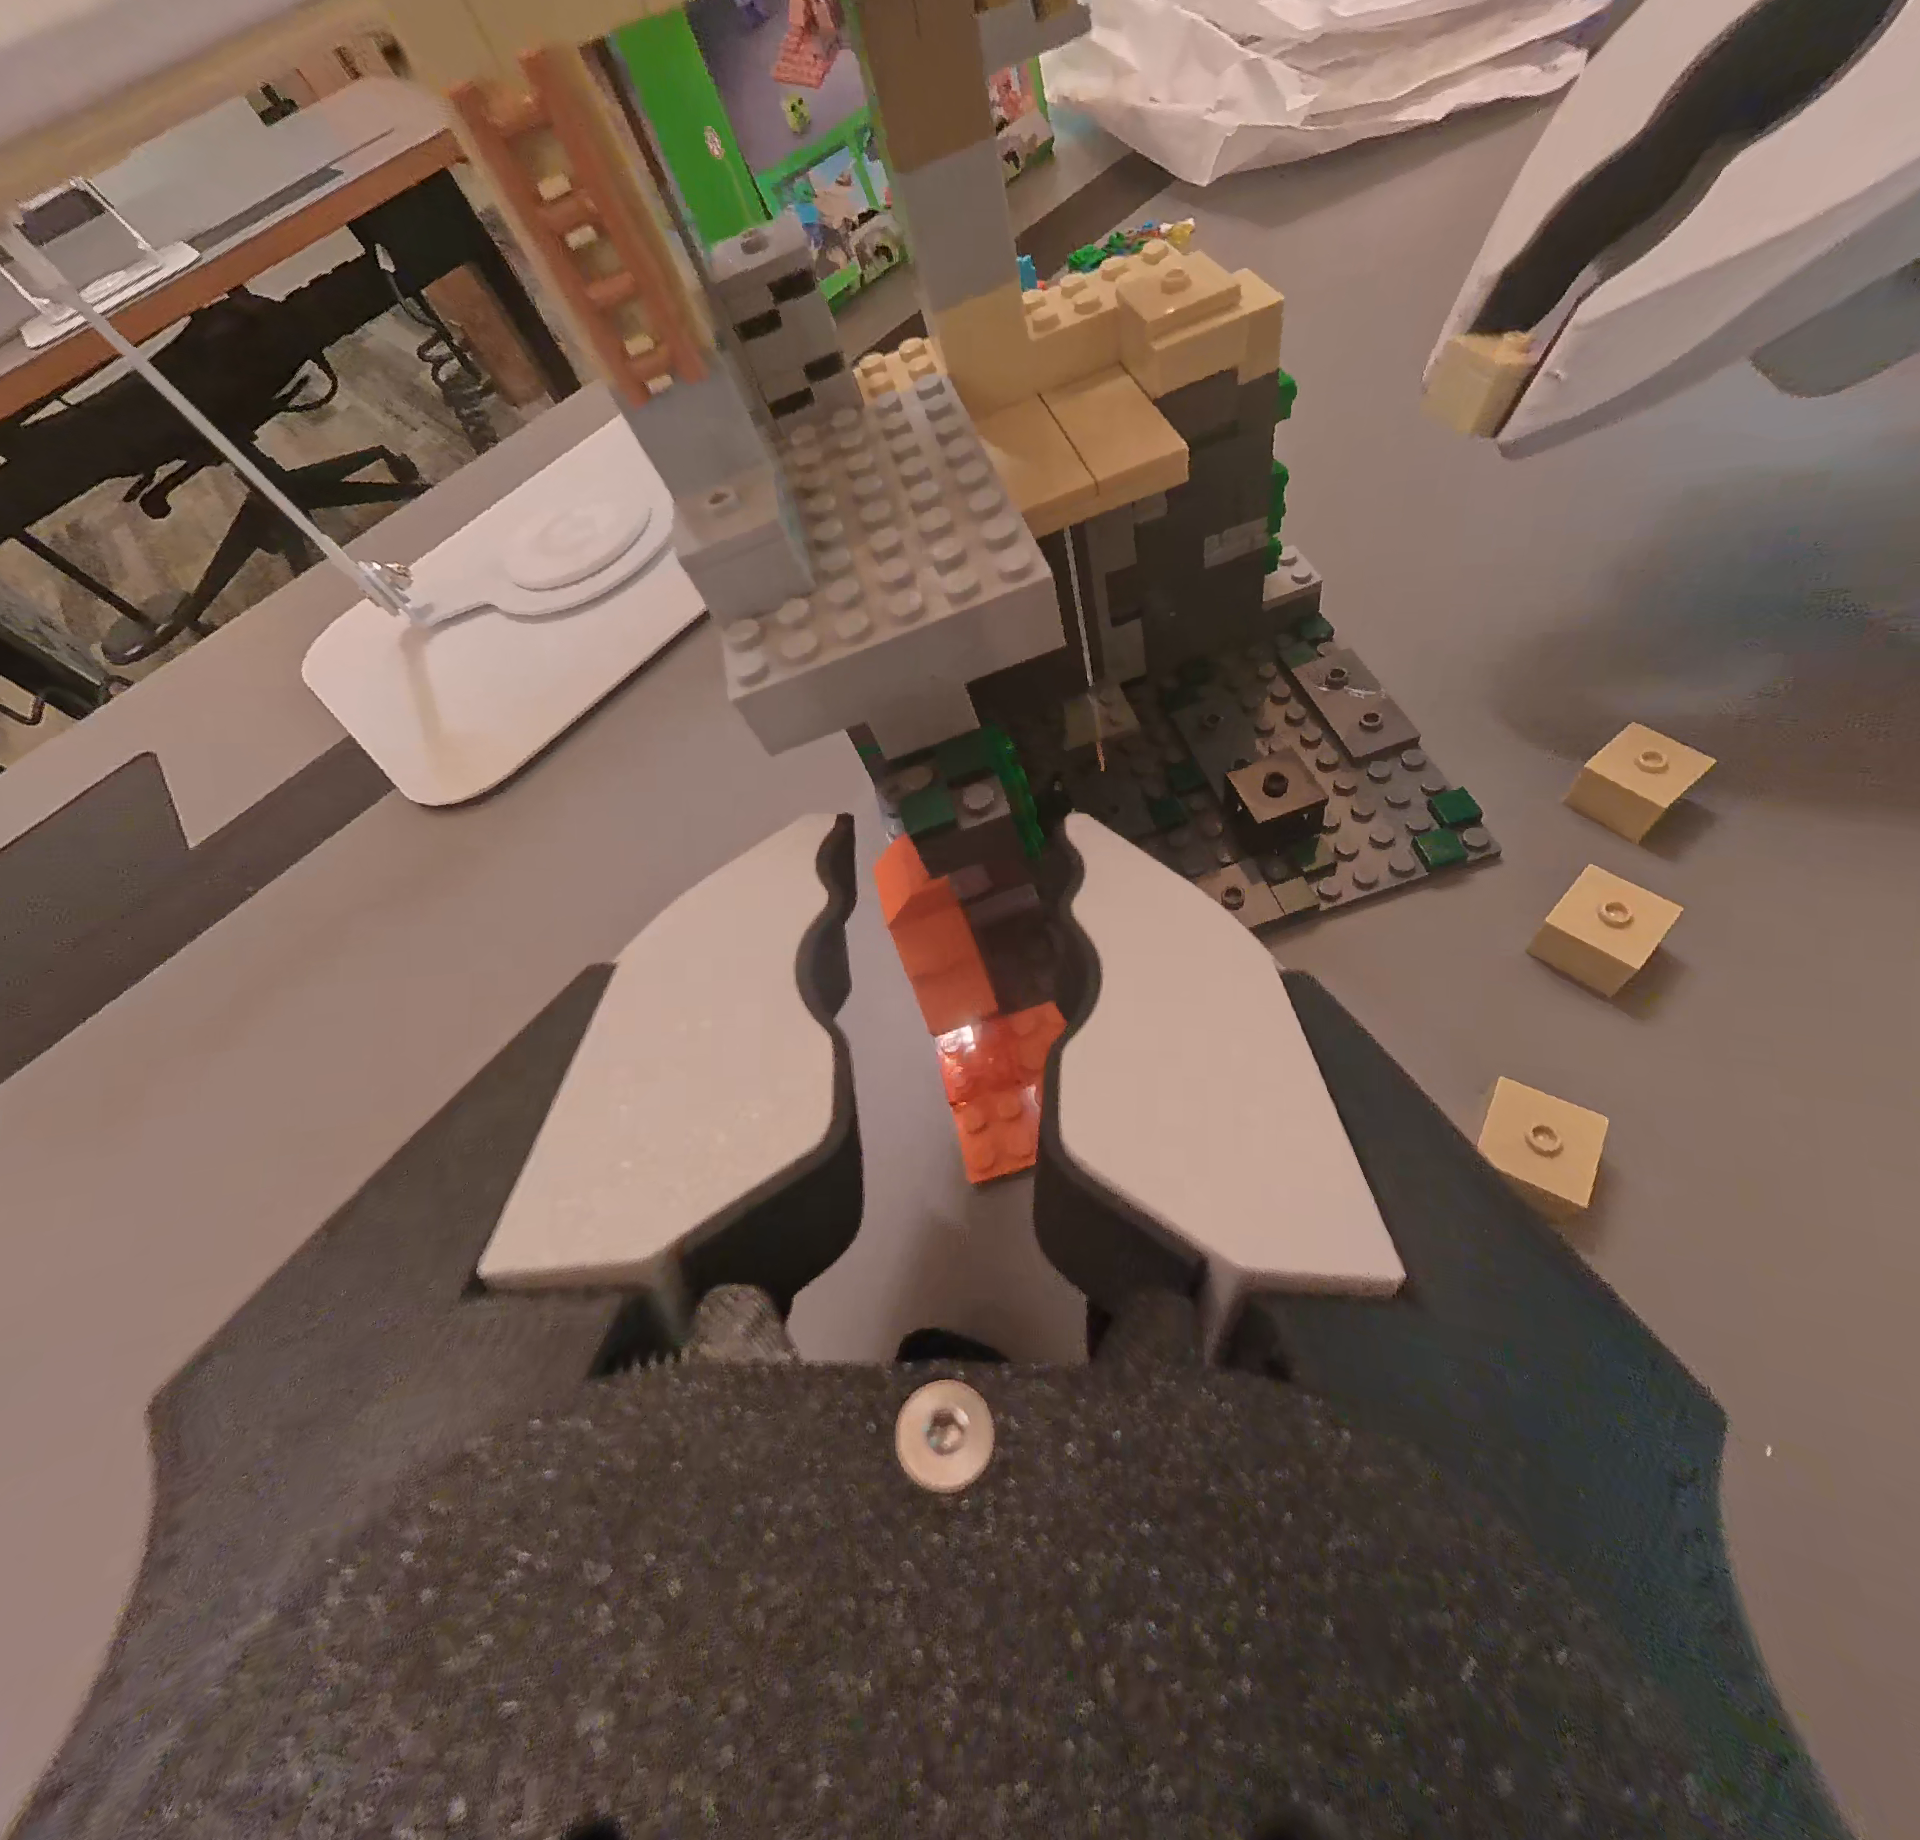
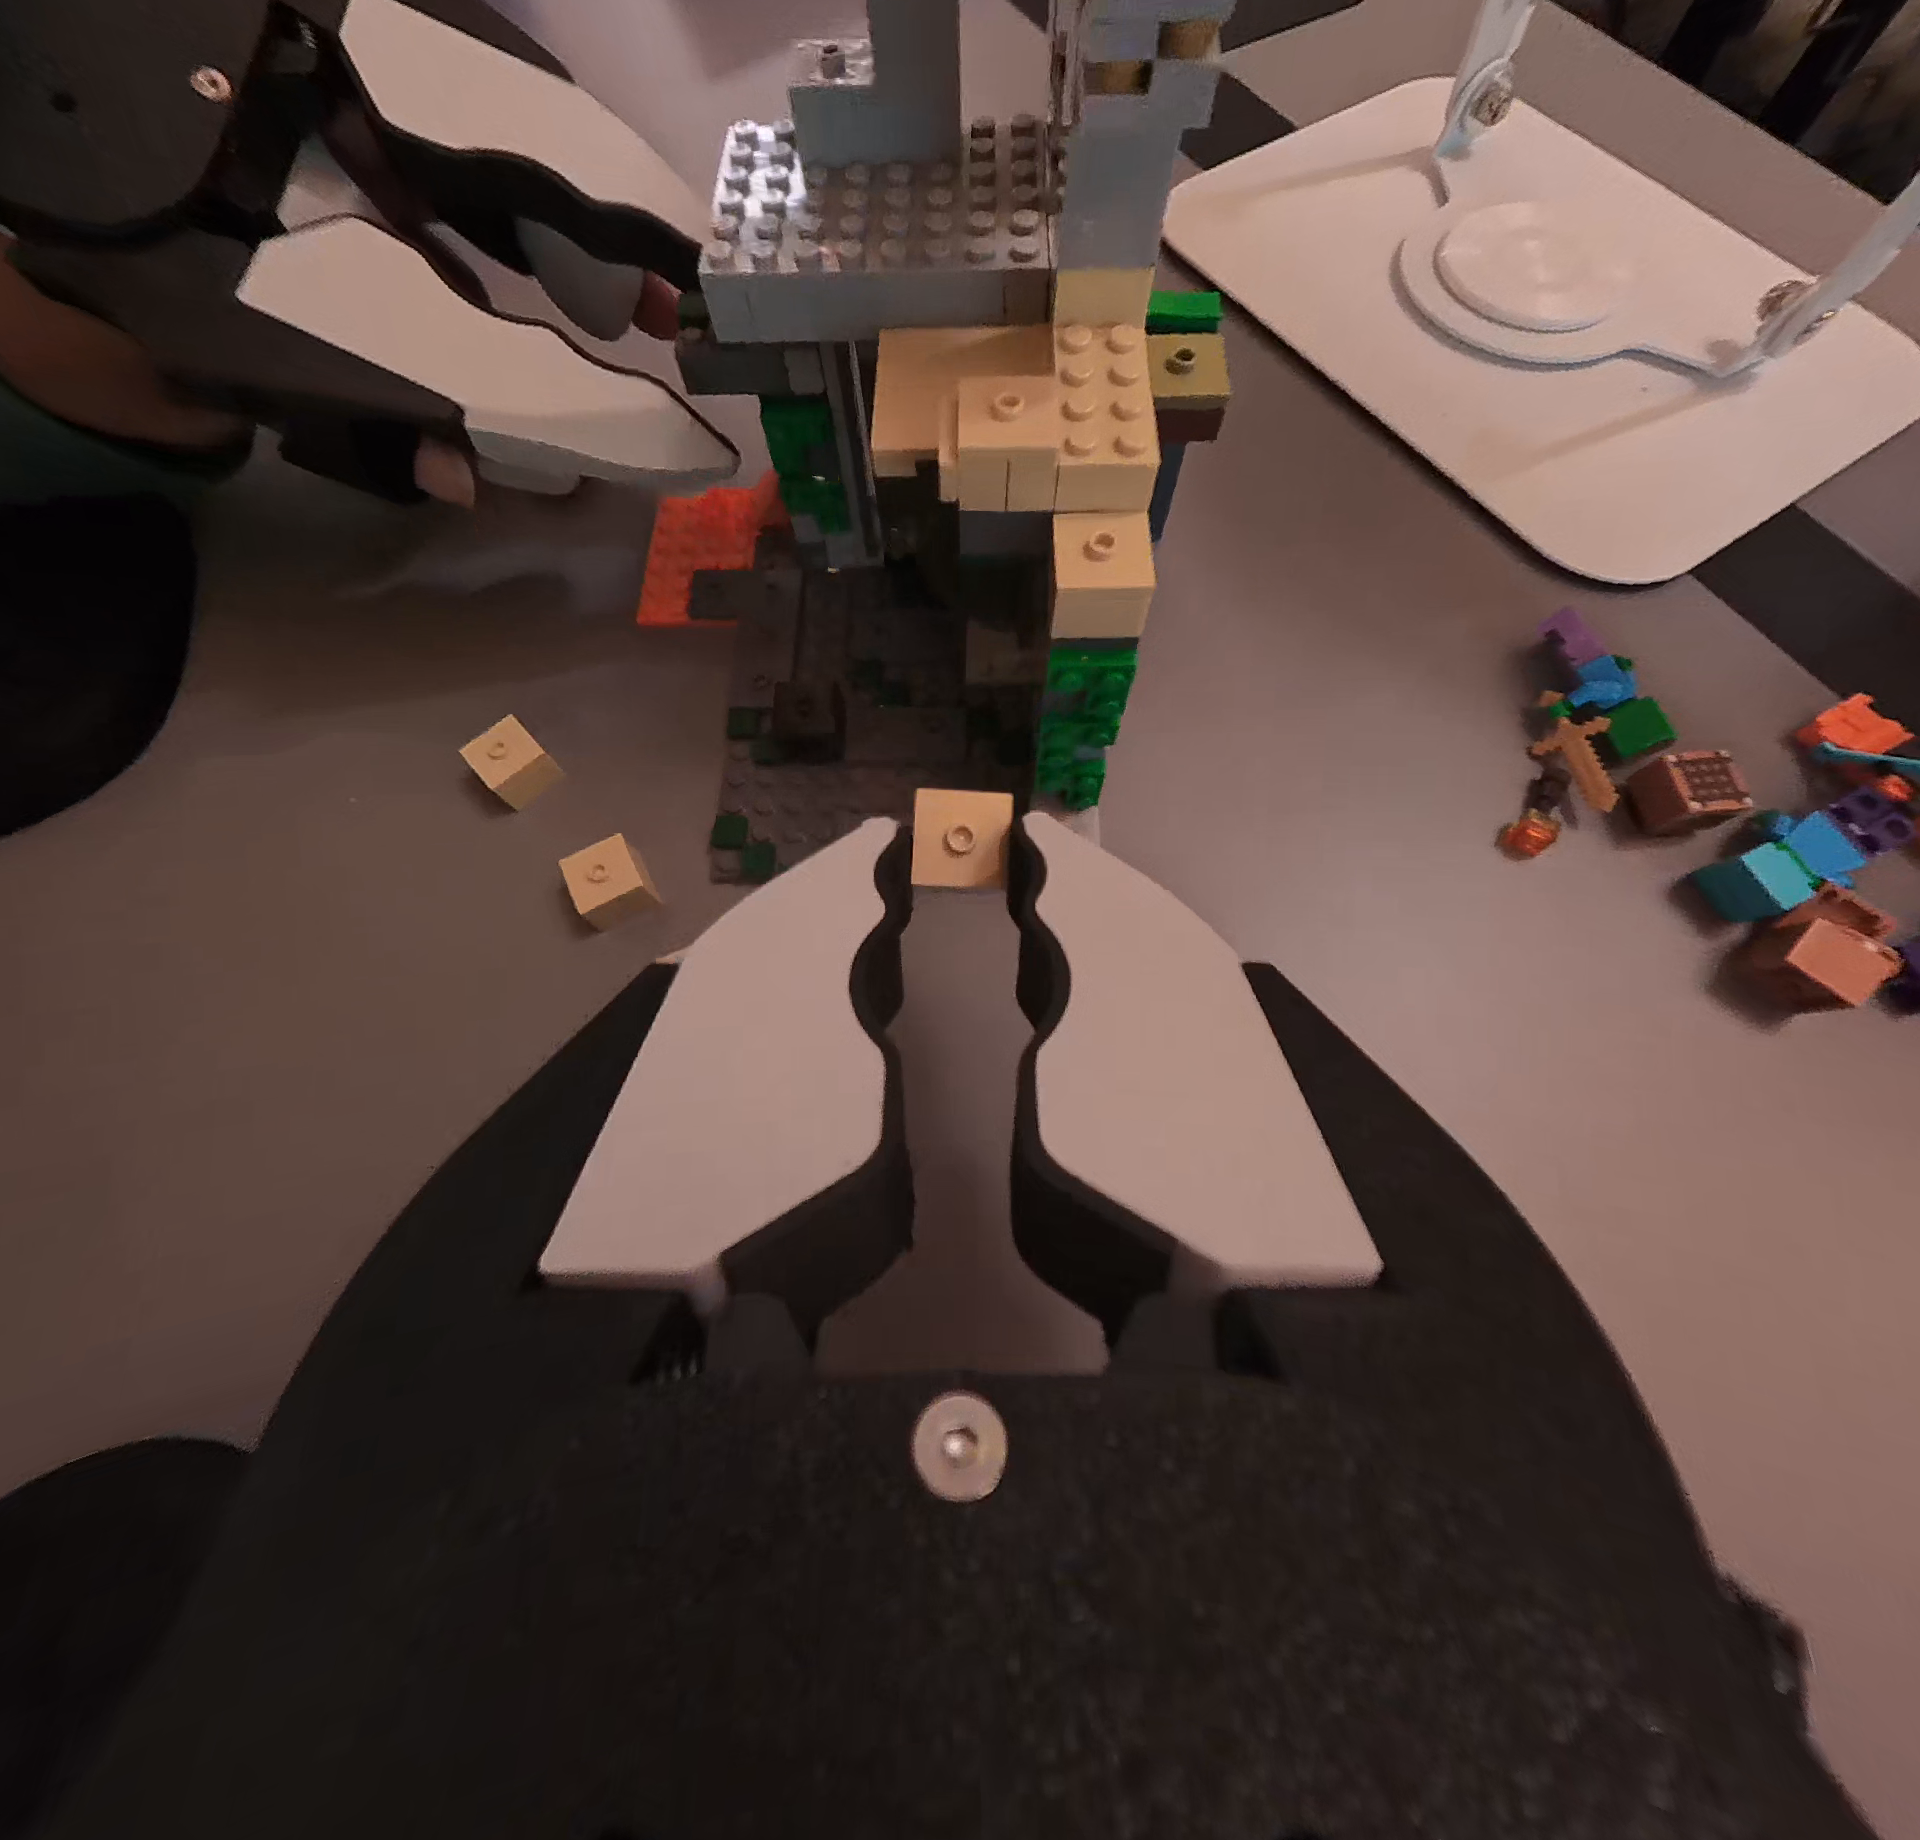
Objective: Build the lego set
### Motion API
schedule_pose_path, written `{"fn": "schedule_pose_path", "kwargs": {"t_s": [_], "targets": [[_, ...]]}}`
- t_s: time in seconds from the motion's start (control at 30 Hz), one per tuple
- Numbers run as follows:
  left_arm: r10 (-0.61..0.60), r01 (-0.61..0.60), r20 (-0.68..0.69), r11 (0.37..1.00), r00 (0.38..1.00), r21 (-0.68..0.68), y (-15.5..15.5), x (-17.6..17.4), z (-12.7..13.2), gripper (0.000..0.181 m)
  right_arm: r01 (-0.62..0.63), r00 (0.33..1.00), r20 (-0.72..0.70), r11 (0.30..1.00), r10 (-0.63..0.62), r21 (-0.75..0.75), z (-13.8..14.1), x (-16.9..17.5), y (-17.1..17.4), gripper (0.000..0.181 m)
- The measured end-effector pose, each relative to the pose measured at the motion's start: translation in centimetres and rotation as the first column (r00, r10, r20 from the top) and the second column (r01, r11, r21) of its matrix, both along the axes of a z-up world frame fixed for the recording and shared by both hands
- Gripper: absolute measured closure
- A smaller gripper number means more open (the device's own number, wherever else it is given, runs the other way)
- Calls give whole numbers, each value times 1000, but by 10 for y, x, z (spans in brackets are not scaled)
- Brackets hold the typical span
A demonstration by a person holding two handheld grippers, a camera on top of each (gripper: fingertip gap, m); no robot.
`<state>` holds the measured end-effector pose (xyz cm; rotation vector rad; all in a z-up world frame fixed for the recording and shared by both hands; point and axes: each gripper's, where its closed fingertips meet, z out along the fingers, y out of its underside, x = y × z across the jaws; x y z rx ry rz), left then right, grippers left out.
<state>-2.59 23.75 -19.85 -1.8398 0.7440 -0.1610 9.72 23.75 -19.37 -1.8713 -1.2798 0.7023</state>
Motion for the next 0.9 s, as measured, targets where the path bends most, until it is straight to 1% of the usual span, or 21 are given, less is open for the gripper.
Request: {"fn": "schedule_pose_path", "kwargs": {"t_s": [0.1, 0.23, 0.37, 0.53, 0.77, 0.9], "targets": [[9, -9, 14, 1000, 1000, 17, 2, -2, 3, 146, 9, 1000, 4, 1000, -10, 20, -1, 4, 1, 164], [13, -14, 33, 1000, 999, 25, 3, -3, 3, 146, 22, 999, -30, 1000, -22, 6, 0, 5, 1, 164], [10, -12, 41, 999, 999, 33, 3, -3, 3, 146, 33, 999, -25, 999, -33, 18, -6, 4, 3, 164], [3, -5, 50, 999, 999, 42, 2, -3, 3, 148, 23, 999, -23, 1000, -23, -7, -14, 0, 1, 164], [18, -23, 83, 998, 996, 62, 4, -6, 8, 151, 19, 999, -32, 1000, -19, -8, -14, -2, -1, 164], [16, -21, 74, 997, 997, 73, 4, -7, 8, 152, 20, 999, -42, 1000, -20, -8, -13, -3, -1, 164]]}}
